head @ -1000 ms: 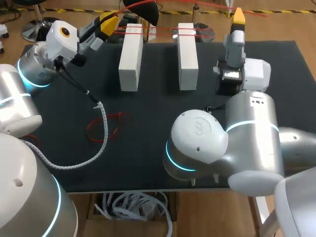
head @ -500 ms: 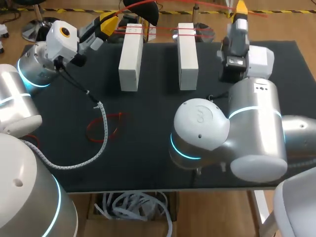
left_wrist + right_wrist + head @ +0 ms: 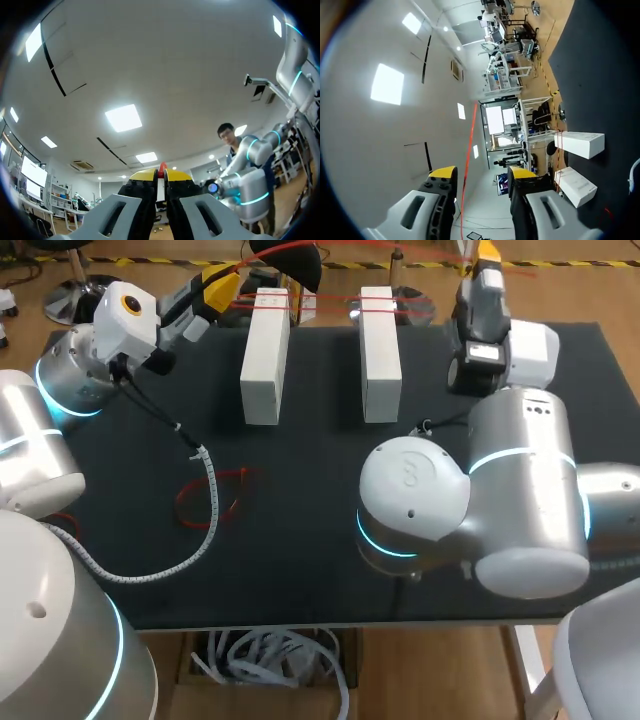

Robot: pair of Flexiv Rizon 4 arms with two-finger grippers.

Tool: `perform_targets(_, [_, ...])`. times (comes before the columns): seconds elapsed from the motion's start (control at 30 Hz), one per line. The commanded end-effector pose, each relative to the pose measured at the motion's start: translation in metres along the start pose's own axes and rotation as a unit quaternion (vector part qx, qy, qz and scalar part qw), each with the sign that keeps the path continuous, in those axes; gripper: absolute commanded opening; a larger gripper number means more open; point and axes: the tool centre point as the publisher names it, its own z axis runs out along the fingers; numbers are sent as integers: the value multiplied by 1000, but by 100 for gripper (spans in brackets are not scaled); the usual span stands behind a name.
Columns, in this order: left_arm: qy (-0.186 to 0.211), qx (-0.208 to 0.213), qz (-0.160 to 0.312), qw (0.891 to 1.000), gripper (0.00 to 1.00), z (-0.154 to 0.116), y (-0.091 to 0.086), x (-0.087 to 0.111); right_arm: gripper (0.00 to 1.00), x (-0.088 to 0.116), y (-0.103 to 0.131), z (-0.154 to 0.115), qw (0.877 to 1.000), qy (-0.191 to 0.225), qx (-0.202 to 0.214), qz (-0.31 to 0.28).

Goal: Grab the tape and strap the tape.

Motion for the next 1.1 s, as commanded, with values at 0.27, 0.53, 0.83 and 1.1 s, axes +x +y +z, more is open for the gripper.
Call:
perform_targets(0.27, [0,1,1,1000,0,0,0,1,42,20,6,-3,1000,9,4,12])
perform_targets(0.53, [0,1,1,1000,0,0,0,1,42,25,7,-2,1000,11,6,17])
perform_targets(0.83, [0,1,1,1000,0,0,0,1,41,28,7,1,1000,8,9,24])
perform_targets(1.1, [0,1,1,1000,0,0,0,1,41,29,5,0,999,3,12,29])
